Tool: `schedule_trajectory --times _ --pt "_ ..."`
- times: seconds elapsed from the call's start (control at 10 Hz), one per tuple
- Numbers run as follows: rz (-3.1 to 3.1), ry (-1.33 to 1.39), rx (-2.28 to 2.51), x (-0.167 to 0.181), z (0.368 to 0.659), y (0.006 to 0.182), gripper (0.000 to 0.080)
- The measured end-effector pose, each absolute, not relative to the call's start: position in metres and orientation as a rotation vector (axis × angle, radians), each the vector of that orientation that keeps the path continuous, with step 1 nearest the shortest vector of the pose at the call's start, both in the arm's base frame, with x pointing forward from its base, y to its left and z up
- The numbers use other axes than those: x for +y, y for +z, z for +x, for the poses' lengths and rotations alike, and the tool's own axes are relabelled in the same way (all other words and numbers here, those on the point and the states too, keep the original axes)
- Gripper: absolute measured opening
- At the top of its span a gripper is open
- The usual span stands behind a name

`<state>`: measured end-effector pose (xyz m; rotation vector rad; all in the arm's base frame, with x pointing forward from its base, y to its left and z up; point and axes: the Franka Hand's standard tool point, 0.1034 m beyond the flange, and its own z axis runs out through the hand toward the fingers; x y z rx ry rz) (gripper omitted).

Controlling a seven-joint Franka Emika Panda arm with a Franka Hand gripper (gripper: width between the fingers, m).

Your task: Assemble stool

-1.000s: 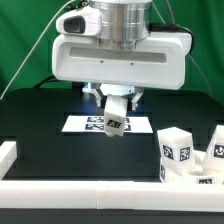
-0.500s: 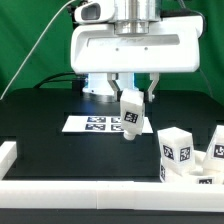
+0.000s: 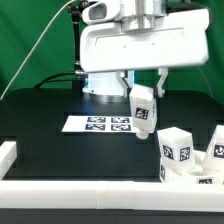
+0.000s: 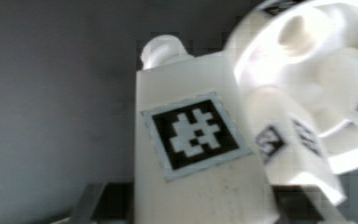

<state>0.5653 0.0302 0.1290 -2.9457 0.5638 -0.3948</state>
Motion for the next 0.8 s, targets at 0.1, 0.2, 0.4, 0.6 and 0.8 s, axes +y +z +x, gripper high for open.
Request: schedule_trajectory --times 0.1,0.2,0.4,0.6,0.8 --pt "-2.917 -0.493 0.568 0.040 0.575 0.135 0.0328" --pt "-2.889 -0.638 0.563 0.049 0.585 0.139 0.0328" --pt "-2.899 -0.613 0.548 0.051 0.582 0.133 0.0328" --pt "-2.894 -0.631 0.552 0.053 0.581 0.133 0.0328" --pt "-2.880 -0.679 0.521 0.073 0.575 0.128 0.0328"
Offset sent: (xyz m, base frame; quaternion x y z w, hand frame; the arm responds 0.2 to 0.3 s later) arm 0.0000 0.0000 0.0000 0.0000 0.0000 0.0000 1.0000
